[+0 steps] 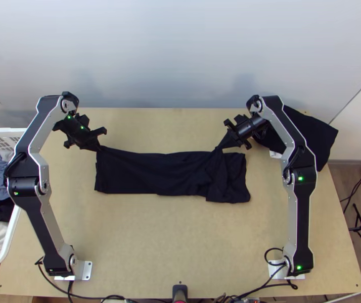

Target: Fold the t-shirt

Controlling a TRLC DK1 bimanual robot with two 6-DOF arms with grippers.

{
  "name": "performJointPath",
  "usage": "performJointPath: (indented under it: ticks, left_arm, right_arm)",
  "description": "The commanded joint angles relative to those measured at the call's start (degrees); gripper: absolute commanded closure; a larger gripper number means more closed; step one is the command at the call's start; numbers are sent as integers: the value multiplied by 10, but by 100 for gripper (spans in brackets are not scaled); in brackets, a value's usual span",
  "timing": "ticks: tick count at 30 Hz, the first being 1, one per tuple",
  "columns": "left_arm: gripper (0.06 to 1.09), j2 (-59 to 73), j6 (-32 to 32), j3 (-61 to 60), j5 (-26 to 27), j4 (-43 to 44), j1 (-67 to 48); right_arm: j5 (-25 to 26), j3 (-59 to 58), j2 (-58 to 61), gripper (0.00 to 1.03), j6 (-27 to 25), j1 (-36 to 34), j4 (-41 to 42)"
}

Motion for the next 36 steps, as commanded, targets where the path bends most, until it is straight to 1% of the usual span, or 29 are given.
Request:
performJointPath:
  ticks: [1, 3, 6, 8, 16, 17, 18, 19, 20, 21, 22, 27, 31, 33, 34, 35, 36]
  left_arm:
    - [104, 17, -4, -1, 0, 15, 7]
    - [104, 24, -6, -1, -1, 18, 9]
    - [104, 34, -11, -6, -3, 27, 12]
    - [104, 39, -14, -11, -4, 31, 13]
    - [104, 45, -19, -51, -15, 73, 7]
    - [103, 45, -19, -54, -15, 75, 5]
    - [92, 43, -19, -57, -14, 75, 4]
    - [65, 42, -19, -59, -14, 75, 2]
    - [30, 42, -19, -61, -13, 74, 1]
    - [8, 38, -18, -65, -13, 74, 0]
    - [10, 32, -18, -68, -8, 76, -1]
    - [10, -24, -23, -82, 4, 116, 2]
    - [10, -70, -28, -94, 44, 123, 22]
    - [10, -96, -14, -123, 52, 137, 34]
    - [10, -108, -4, -143, 66, 152, 41]
    - [10, -118, 18, -168, 98, 164, 50]
    - [10, -129, 20, -192, 124, 177, 61]
  right_arm:
    - [35, 22, 29, 100, 40, -3, 65]
    - [47, 32, 41, 100, 53, -7, 74]
    - [83, 32, 55, 100, 64, -8, 89]
    - [97, 31, 59, 100, 64, -8, 89]
    - [110, 28, 58, 100, 71, -10, 112]
    - [110, 28, 56, 94, 72, -11, 115]
    - [110, 28, 52, 77, 72, -13, 116]
    - [110, 26, 47, 52, 74, -13, 116]
    - [110, 22, 40, 26, 73, -14, 116]
    - [110, 19, 33, 6, 73, -14, 116]
    - [110, 14, 23, 4, 73, -14, 116]
    - [110, -4, -53, 4, 73, -17, 121]
    - [109, -42, -147, 4, 76, -18, 123]
    - [108, -59, -198, 4, 79, -17, 123]
    - [109, -67, -225, 4, 79, -16, 123]
    - [109, -74, -248, 4, 79, -16, 123]
    - [108, -80, -270, 4, 79, -16, 123]
